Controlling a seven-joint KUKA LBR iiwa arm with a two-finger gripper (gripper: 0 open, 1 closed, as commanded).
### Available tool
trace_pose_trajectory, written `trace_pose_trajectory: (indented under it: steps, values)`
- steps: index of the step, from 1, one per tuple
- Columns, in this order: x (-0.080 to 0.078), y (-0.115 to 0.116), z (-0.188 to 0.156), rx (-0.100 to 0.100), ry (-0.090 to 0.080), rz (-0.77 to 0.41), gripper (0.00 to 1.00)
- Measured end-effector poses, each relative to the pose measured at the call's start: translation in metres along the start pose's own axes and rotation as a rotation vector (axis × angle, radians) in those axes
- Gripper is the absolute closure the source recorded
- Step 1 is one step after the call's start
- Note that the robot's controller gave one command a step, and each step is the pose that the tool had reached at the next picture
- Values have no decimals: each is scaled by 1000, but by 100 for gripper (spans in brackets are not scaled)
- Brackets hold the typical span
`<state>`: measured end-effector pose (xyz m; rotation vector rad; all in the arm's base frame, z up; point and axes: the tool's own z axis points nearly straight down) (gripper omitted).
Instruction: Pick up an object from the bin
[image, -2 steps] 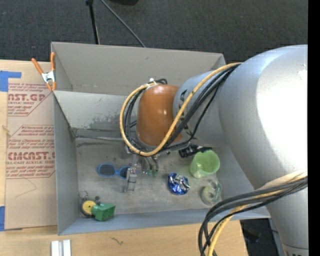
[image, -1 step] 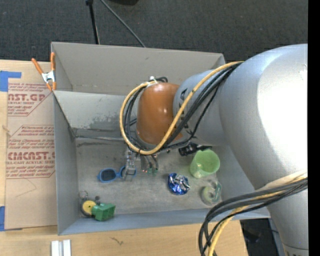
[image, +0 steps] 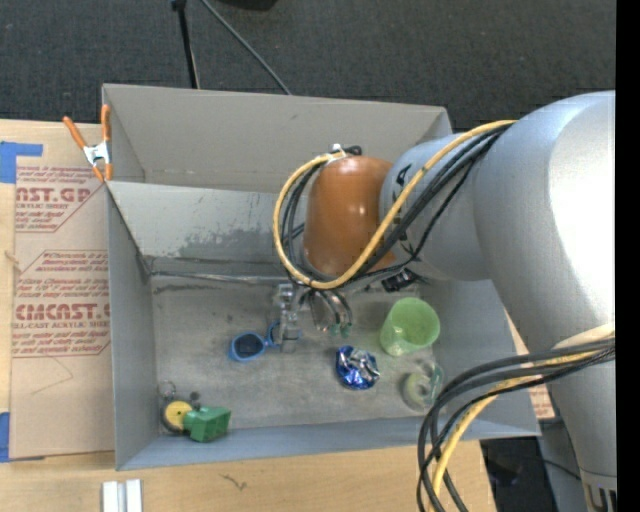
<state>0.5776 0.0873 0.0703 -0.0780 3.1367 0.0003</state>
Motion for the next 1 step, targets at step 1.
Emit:
trace_pose_trajectory:
  steps: [1]
  values:
    - [4,-8,-132,0,-6,10,100]
